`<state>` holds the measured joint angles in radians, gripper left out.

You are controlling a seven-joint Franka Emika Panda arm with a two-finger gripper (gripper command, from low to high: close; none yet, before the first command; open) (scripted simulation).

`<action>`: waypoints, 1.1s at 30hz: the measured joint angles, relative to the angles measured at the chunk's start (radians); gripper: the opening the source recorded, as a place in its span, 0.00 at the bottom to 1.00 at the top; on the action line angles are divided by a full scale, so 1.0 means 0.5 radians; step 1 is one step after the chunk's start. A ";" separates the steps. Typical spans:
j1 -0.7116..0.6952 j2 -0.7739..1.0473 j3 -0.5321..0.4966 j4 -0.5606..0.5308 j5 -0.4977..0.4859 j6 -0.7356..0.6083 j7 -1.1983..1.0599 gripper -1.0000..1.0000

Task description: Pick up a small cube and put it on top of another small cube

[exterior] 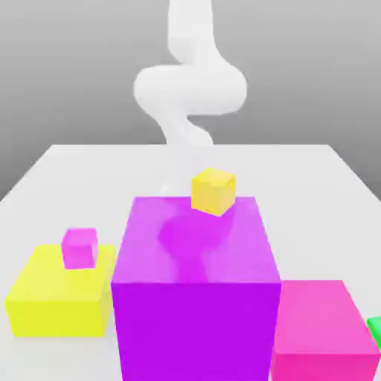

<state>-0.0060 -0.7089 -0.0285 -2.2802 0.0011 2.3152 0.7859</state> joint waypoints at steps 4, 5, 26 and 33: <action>-0.021 0.300 -0.099 0.065 0.016 0.051 -0.056 0.50; -0.027 0.372 -0.124 0.081 0.022 0.063 -0.071 0.50; -0.353 1.906 -0.472 0.414 0.389 0.307 -0.554 0.50; -0.547 2.414 -0.490 0.525 0.470 0.390 -0.686 0.50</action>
<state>-0.2798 0.4980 -0.2737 -2.0177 0.2364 2.5103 0.4431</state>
